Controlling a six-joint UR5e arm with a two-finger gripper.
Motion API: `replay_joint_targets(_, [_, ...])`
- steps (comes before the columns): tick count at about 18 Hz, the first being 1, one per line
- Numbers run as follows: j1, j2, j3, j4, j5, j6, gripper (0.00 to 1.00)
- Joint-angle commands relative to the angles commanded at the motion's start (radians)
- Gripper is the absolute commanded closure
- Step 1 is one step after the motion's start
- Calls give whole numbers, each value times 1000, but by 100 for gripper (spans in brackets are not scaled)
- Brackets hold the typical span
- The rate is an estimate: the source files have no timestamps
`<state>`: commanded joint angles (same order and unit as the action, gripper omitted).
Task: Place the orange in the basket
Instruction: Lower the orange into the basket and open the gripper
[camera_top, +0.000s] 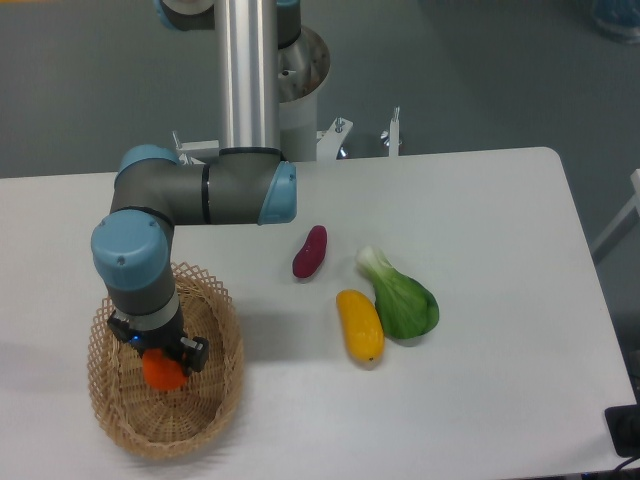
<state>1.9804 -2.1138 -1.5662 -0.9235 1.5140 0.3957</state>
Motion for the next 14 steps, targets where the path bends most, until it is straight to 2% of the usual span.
replay_joint_targets(10, [-5, -11, 2, 2, 3, 0, 20])
replay_joint_targets(11, [-5, -11, 2, 2, 3, 2, 15])
replay_joint_targets(14, [-5, -8, 2, 2, 3, 2, 13])
